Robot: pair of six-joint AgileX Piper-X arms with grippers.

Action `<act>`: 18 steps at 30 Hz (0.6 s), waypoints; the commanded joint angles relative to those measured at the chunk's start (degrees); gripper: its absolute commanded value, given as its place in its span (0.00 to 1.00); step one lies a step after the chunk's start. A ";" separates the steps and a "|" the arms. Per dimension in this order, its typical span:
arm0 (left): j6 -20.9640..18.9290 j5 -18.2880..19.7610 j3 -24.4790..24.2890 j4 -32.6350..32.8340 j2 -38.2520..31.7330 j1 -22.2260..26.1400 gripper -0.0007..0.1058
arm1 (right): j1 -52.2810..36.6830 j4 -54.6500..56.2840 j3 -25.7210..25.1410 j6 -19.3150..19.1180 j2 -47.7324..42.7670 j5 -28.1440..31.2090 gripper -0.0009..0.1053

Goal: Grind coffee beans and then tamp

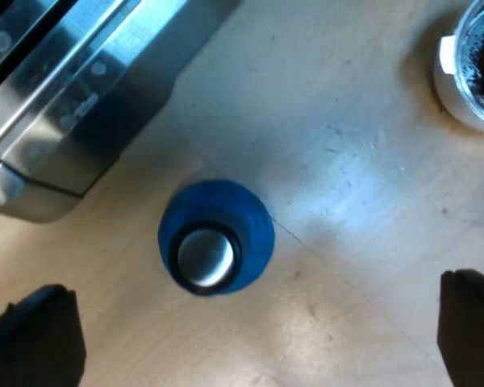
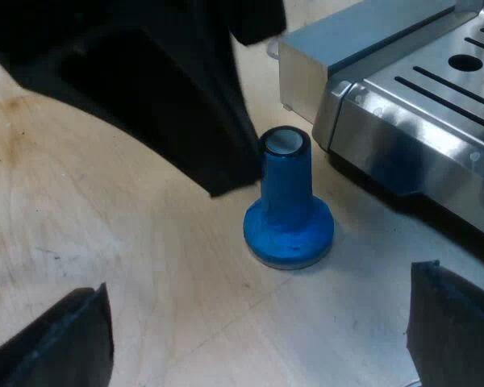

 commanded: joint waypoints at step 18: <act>2.39 -0.45 -0.38 -5.63 15.93 -0.11 0.82 | -0.06 -0.56 -0.11 0.17 0.05 -0.13 0.72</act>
